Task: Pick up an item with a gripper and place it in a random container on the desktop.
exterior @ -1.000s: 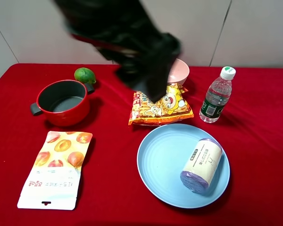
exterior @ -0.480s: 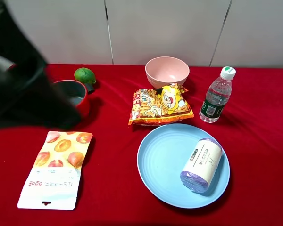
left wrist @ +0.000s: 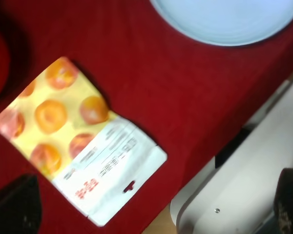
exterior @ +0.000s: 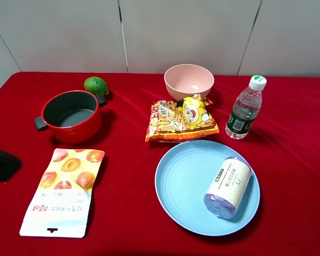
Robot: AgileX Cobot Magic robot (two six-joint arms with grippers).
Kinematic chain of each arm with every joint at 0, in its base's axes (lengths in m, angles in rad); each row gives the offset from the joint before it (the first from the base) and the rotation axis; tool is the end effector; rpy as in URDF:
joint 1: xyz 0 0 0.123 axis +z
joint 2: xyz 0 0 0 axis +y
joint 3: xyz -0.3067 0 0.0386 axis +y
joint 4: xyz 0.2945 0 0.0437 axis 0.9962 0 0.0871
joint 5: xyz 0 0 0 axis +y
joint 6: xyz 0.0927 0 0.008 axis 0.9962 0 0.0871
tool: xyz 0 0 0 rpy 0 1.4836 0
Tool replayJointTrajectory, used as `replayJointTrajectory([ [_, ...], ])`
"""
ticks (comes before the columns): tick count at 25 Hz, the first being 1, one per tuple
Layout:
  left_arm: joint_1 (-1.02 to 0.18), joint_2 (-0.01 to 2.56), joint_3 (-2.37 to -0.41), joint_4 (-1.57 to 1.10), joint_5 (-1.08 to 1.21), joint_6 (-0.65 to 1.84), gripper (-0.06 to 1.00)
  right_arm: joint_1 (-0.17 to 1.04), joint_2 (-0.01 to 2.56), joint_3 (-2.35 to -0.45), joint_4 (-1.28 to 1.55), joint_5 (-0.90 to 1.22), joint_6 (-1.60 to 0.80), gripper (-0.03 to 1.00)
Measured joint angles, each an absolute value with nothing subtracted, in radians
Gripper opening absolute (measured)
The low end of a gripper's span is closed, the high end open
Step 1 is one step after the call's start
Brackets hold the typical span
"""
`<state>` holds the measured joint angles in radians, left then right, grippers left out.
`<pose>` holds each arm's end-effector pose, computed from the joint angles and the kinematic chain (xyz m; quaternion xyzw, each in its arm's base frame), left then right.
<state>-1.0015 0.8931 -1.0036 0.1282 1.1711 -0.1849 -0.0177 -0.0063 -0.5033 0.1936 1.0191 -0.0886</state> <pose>0.1051 -0.1438 0.3857 0.3846 0.8728 -0.1113 0.2791 0.0131 0.0150 0.3045 -0.0318 0.8351 0.0678 0.5450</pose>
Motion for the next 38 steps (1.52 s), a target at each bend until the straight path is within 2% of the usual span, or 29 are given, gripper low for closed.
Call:
replayJointTrajectory([
  [13,-0.482,0.500,-0.704,0.127,1.168,-0.176,0.94,-0.018,-0.006,-0.503,0.194,1.019,-0.089,0.69],
  [24,-0.119,0.256,-0.534,-0.034,1.044,0.123,0.94,-0.018,-0.006,-0.503,0.194,1.019,-0.089,0.69],
  [30,-0.003,0.135,-0.496,-0.064,1.054,0.152,0.95,-0.018,-0.006,-0.503,0.194,1.019,-0.089,0.69],
  [38,0.005,0.000,-0.493,-0.065,1.054,0.148,0.99,-0.018,-0.006,-0.503,0.194,1.019,-0.089,0.69],
])
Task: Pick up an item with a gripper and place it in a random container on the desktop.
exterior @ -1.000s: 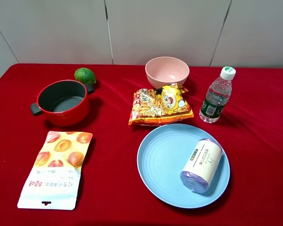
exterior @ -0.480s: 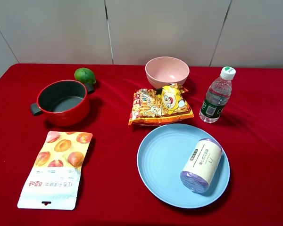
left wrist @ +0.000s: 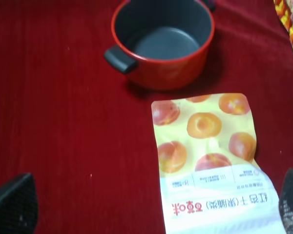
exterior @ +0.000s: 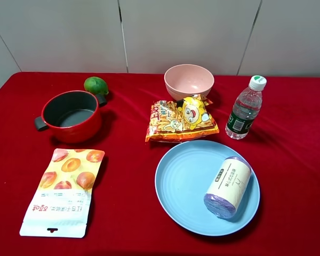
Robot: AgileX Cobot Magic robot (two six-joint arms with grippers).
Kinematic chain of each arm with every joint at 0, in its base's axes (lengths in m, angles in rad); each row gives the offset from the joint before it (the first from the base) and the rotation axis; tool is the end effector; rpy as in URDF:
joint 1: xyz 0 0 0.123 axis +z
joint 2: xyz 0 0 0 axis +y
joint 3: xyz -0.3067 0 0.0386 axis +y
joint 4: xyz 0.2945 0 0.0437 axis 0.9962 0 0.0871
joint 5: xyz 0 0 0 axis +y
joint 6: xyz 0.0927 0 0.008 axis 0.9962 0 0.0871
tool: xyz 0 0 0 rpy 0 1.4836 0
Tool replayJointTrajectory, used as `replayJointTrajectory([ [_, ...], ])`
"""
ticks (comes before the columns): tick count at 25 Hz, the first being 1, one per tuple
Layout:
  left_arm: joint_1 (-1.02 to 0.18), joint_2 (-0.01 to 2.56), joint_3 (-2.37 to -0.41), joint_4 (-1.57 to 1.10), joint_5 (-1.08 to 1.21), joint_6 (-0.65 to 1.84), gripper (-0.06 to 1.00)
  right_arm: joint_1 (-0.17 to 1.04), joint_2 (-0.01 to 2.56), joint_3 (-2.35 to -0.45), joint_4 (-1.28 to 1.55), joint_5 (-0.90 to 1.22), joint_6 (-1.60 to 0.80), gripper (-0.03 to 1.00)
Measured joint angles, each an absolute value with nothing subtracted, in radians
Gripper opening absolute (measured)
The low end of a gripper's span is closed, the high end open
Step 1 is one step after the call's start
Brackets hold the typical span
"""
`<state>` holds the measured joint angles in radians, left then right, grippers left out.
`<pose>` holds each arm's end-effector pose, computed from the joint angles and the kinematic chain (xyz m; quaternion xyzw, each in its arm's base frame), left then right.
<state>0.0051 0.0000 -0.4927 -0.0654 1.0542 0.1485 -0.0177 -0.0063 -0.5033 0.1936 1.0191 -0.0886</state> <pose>0.0148 -0.0052 0.2970 0.0621 0.8507 0.0074 0.5219 0.0131 0.0150 0.3045 -0.0318 0.8351 0.0678 0.5450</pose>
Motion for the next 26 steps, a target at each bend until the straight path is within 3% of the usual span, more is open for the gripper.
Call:
replayJointTrajectory([
  [26,0.005,-0.005,-0.493,-0.058,1.054,0.152,0.99,-0.018,-0.006,-0.503,0.194,1.019,-0.089,0.69],
])
